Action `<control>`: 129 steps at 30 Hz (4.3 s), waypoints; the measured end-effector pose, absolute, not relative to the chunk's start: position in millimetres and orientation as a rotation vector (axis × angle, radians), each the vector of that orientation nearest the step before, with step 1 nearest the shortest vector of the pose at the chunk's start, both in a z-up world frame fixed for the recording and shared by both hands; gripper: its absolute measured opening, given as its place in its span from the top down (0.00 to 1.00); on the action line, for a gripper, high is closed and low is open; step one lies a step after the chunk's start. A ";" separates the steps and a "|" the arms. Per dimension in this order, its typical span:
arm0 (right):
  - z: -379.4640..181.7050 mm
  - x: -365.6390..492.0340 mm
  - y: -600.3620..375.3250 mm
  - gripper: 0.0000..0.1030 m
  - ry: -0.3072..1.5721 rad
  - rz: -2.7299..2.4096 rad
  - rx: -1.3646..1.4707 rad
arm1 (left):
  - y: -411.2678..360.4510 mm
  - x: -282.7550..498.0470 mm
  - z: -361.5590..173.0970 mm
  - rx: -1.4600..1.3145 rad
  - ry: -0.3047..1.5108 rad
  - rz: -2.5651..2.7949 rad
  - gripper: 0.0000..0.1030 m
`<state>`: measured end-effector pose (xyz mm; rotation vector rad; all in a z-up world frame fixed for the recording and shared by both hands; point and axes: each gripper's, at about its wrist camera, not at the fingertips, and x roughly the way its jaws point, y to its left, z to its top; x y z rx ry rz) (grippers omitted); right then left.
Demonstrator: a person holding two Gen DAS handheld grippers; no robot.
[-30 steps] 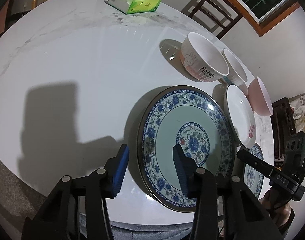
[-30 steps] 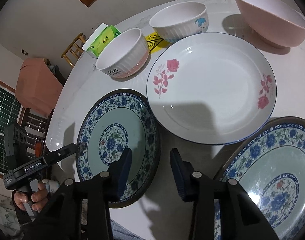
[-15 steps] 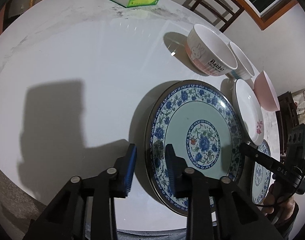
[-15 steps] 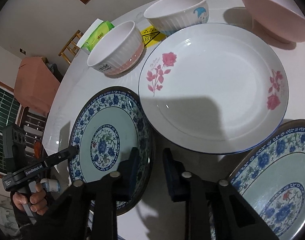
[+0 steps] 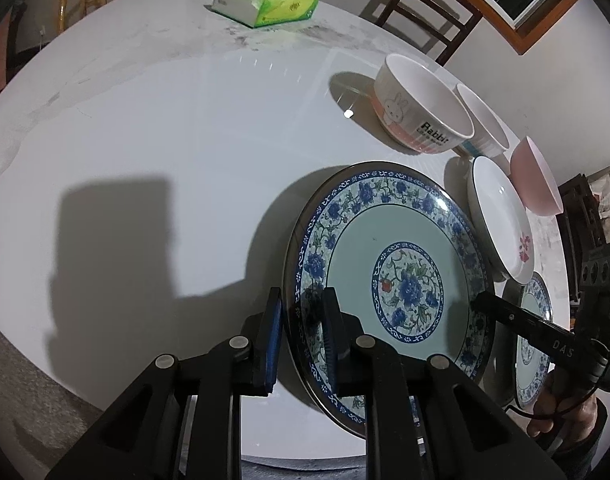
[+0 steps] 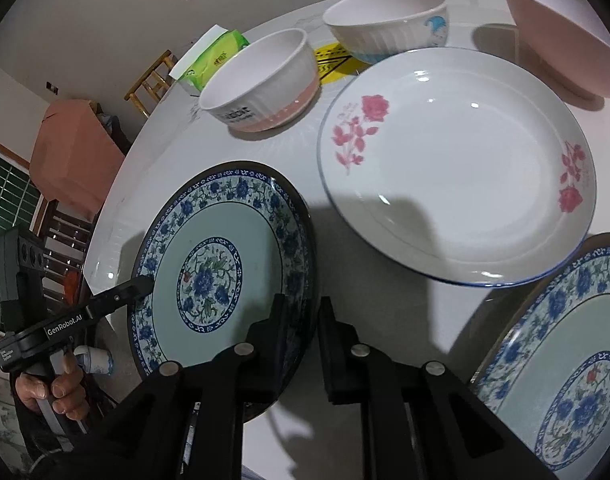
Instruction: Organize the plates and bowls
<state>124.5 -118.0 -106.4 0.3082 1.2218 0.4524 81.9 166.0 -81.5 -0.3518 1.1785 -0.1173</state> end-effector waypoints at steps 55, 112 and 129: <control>-61.0 83.3 -110.2 0.75 0.980 0.314 0.027 | 125.8 43.1 -31.0 -0.175 0.958 0.078 0.45; -51.1 17.9 -317.1 0.74 0.905 0.169 0.242 | -47.0 14.3 -58.9 -0.159 1.070 -0.312 0.40; -86.8 24.3 -377.5 0.74 0.989 0.199 0.363 | -69.8 28.0 -77.4 -0.222 1.117 -0.432 0.41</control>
